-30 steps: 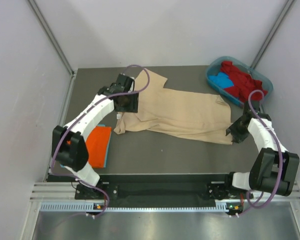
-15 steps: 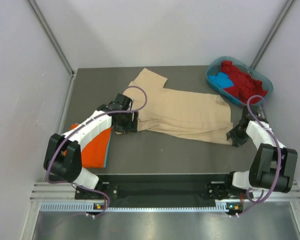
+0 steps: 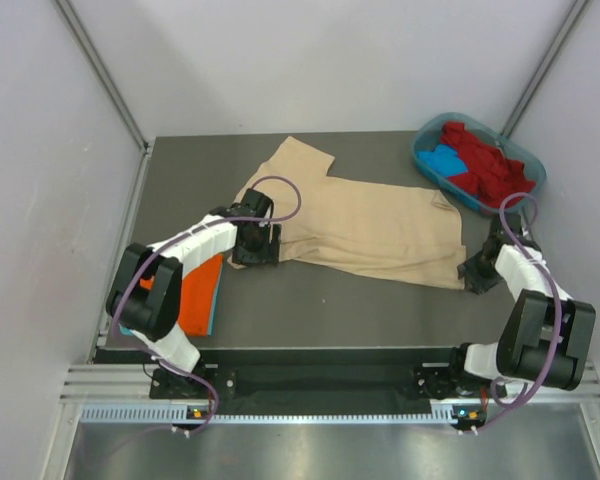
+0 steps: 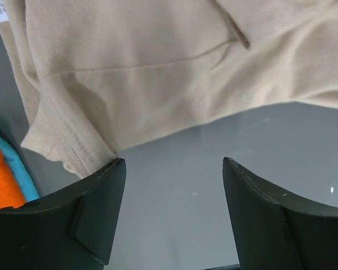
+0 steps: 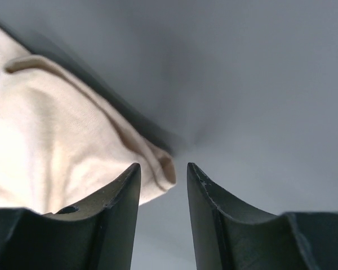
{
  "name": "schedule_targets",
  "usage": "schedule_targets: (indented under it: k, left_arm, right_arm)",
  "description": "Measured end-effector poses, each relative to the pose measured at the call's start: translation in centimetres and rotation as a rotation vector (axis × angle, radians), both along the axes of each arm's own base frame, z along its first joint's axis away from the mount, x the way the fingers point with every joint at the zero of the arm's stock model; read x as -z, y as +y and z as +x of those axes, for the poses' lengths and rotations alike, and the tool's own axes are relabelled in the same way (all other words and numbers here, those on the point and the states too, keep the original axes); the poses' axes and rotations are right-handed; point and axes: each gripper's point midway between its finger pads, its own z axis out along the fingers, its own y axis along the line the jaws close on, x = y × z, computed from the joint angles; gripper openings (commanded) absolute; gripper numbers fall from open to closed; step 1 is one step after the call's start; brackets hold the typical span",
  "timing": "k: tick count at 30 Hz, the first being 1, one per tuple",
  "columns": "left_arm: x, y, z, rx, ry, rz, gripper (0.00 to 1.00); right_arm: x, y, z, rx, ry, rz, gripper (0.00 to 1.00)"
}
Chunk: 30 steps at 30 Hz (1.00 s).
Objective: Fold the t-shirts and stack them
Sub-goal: Fold the tshirt
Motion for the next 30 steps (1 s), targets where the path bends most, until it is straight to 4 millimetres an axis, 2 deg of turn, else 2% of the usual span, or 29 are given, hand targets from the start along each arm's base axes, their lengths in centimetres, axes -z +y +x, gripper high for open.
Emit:
schedule_targets:
  k: [8, 11, 16, 18, 19, 20, 21, 22, 24, 30]
  left_arm:
    - [1.9, 1.1, 1.0, -0.06, 0.012, 0.08, 0.72]
    - [2.4, 1.4, 1.2, -0.08, 0.012, 0.102, 0.71]
    - [2.8, 1.7, 1.7, -0.102, 0.01, 0.126, 0.69]
    - [2.8, 1.7, 1.9, -0.107, 0.005, 0.133, 0.59]
    - [2.9, 1.8, 2.1, -0.11, 0.004, 0.137, 0.47]
    - [2.9, 1.8, 2.2, -0.113, 0.002, 0.139, 0.26]
    - [2.9, 1.8, 2.3, -0.118, 0.002, 0.141, 0.19]
    - [2.9, 1.8, 2.4, -0.117, 0.0, 0.145, 0.12]
    - [2.9, 2.0, 2.4, -0.118, 0.002, 0.154, 0.0]
    - [2.5, 3.0, 1.4, -0.137, 0.034, 0.203, 0.0]
  right_arm:
    - [-2.2, 0.6, 0.9, 0.061, -0.109, 0.031, 0.41]
    - [-2.0, 1.0, 1.4, 0.069, -0.12, 0.059, 0.41]
    - [-0.1, 1.2, 1.4, 0.077, -0.057, 0.09, 0.41]
    - [0.5, 1.2, 1.3, 0.08, -0.038, 0.093, 0.39]
    - [0.7, 1.2, 1.2, 0.081, -0.032, 0.091, 0.35]
    - [1.0, 1.1, 1.1, 0.079, -0.024, 0.089, 0.16]
    - [1.1, 1.1, 1.1, 0.079, -0.02, 0.086, 0.03]
    - [1.3, 1.0, 1.0, 0.07, -0.013, 0.08, 0.0]
    - [1.4, 0.8, 0.9, 0.062, -0.007, 0.078, 0.0]
    - [1.5, -1.1, 0.1, 0.045, 0.006, 0.088, 0.0]
